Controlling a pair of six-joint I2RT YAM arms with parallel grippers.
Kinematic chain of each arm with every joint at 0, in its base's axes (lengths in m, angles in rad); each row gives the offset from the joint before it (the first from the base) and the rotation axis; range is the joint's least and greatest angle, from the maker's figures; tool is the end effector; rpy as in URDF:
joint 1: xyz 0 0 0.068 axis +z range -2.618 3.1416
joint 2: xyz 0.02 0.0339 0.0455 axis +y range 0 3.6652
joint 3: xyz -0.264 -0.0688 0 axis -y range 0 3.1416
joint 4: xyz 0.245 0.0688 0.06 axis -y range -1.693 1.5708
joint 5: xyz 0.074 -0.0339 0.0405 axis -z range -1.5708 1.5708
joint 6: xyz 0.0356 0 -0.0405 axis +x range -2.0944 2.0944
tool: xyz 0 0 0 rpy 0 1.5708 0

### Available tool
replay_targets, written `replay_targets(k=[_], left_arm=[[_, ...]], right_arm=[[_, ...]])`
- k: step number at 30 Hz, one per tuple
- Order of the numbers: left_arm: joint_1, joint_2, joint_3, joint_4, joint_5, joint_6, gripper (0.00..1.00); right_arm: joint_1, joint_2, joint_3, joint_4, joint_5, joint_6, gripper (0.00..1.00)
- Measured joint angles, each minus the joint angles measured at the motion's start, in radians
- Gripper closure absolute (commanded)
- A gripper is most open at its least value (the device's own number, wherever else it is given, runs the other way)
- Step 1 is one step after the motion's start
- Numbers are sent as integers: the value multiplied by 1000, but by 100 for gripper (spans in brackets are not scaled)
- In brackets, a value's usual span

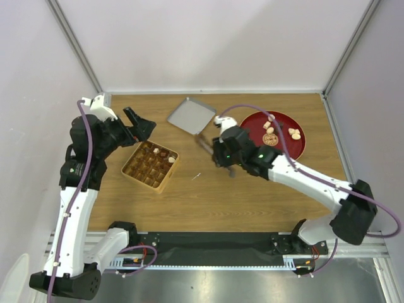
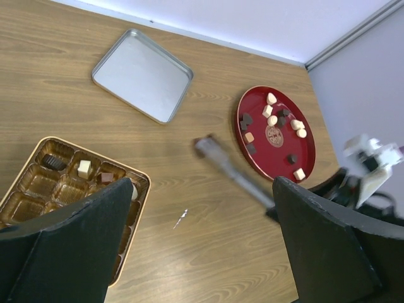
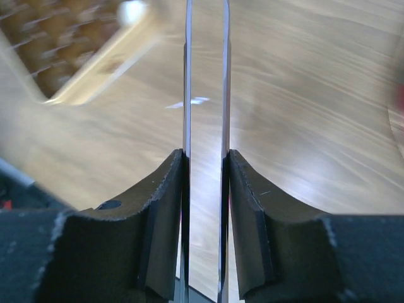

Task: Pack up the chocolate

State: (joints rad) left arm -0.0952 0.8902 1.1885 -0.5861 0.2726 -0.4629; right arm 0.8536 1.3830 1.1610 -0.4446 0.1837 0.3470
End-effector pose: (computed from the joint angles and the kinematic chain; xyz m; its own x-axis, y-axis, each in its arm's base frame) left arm 0.1726 -0.0261 0.4173 -0.4085 -0.3930 -0.8238 0.1857 0.8479 -0.4966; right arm 0.2077 0.2283 0.3100 -0.6021 -0.1817 -0.7775 -0.4699 0.8679 0.1611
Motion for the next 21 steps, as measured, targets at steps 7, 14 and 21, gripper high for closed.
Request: replay_targets(k=[7,14,21], left_arm=[[0,-11,17,-7,-6,0,0],[0,-16,17,-7,-6,-1,0],[0,-21,17,-6,-6,0,0]], right_arm=[[162,151,19,198,-91,1,71],[238,273,65,322,-156,0,71],[239,359,100,354,-154,-8,70]])
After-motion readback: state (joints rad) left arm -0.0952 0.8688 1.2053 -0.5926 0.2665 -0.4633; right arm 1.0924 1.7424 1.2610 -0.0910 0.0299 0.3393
